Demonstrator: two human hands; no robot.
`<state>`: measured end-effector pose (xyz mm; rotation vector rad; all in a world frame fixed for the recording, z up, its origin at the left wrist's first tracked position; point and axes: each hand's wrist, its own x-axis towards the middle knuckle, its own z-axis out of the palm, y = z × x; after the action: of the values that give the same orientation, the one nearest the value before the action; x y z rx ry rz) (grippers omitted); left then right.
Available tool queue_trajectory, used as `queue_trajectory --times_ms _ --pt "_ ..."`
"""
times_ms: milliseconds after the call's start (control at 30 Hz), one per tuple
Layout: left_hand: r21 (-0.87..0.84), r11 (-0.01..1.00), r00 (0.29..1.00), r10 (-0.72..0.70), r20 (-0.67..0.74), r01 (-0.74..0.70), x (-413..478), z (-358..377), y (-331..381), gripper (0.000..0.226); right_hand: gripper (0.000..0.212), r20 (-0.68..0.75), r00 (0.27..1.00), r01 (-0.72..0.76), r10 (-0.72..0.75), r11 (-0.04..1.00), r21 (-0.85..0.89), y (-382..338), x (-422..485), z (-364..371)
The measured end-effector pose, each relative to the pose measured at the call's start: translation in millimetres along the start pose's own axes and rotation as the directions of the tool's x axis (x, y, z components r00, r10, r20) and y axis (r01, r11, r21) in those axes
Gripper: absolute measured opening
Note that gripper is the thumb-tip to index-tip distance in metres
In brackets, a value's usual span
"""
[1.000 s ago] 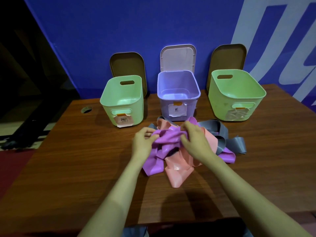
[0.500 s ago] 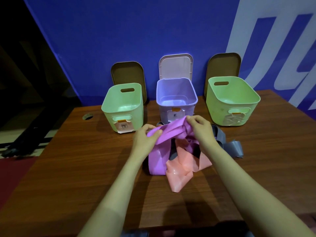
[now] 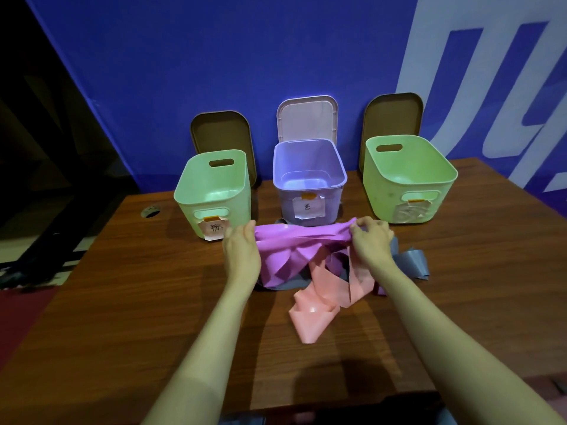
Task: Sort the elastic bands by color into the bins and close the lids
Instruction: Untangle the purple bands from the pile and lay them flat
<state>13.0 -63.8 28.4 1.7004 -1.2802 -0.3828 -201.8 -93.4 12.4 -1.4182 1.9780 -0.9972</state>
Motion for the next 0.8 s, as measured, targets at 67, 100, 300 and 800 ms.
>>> queue_trajectory --times_ms 67,100,300,800 --pt "-0.06 0.998 0.998 -0.035 0.042 0.038 0.6 0.7 -1.3 0.036 0.025 0.006 0.992 0.13 -0.13 0.99 -0.062 -2.8 -5.0 -2.3" --pt "-0.086 0.995 0.995 -0.04 0.093 0.048 -0.9 2.7 -0.2 0.037 0.03 0.03 0.971 0.238 -0.237 0.97 -0.052 -7.1 -9.4 -4.0" --pt "-0.076 0.997 0.971 -0.005 0.241 0.024 -9.1 7.0 12.7 0.035 0.023 0.455 0.649 0.728 -0.609 0.671 -0.141 -23.3 -21.6 9.3" --pt "0.3 0.95 0.933 -0.028 0.358 -0.086 -9.3 -10.2 -7.0 0.02 0.045 0.597 0.681 0.732 -0.424 0.413 -0.542 -13.2 -29.1 20.3"
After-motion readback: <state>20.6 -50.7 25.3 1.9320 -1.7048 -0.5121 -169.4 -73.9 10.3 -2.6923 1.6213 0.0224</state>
